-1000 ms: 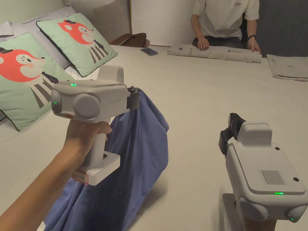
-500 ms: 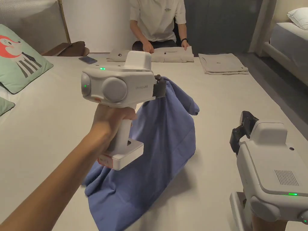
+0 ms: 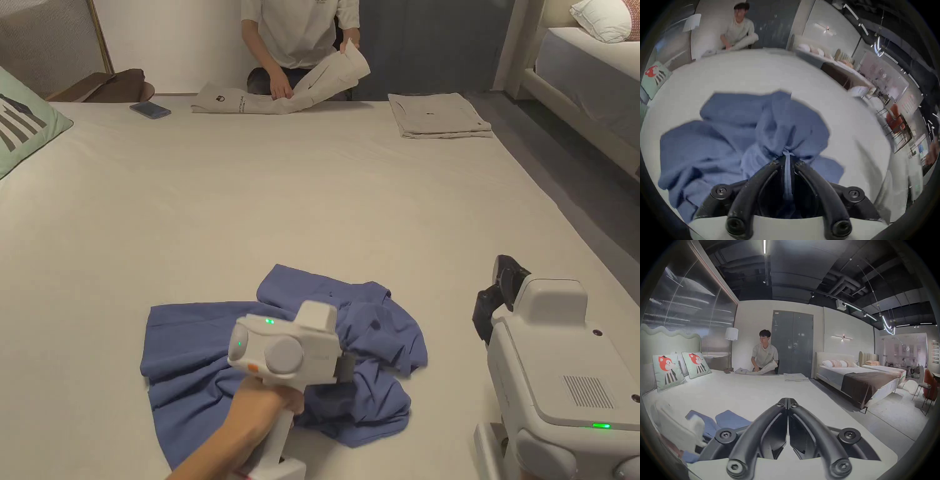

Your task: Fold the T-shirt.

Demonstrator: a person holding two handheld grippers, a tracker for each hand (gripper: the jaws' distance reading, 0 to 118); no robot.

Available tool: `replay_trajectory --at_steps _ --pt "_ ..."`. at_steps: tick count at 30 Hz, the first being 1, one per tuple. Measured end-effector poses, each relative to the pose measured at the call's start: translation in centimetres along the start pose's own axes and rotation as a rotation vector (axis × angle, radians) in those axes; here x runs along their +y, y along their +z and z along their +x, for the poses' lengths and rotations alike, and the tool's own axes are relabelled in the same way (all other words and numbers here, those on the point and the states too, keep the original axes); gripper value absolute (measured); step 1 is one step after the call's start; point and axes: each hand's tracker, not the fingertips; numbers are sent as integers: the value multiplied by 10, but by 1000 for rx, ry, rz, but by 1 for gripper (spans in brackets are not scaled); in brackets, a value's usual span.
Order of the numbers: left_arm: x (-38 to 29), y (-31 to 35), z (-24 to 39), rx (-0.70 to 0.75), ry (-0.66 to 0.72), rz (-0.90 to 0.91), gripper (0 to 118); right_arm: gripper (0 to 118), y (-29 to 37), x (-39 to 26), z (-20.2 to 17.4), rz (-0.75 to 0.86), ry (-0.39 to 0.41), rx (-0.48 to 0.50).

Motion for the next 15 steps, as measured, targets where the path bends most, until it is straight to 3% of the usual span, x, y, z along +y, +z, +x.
replay_trajectory --at_steps 8,9,10,11,12,13,14,15 --pt "-5 4 1 10 42 29 4 0 -3 -2 -6 -18 7 13" --pt "-4 10 3 12 44 44 11 0 -3 -1 -7 -18 5 14" --pt "-2 16 4 15 56 59 26 0 -3 -1 -7 -16 3 14" --pt "1 24 4 17 65 71 53 0 -2 2 -8 -13 3 14" --pt "3 31 3 22 84 93 89 0 -1 3 -9 -10 3 16" --pt "4 39 2 26 104 123 112 0 -1 5 -10 -8 3 18" --pt "7 54 1 62 114 192 107 0 0 7 -12 -6 4 19" --pt "10 66 -3 3 153 201 109 0 2 9 -13 -4 6 20"
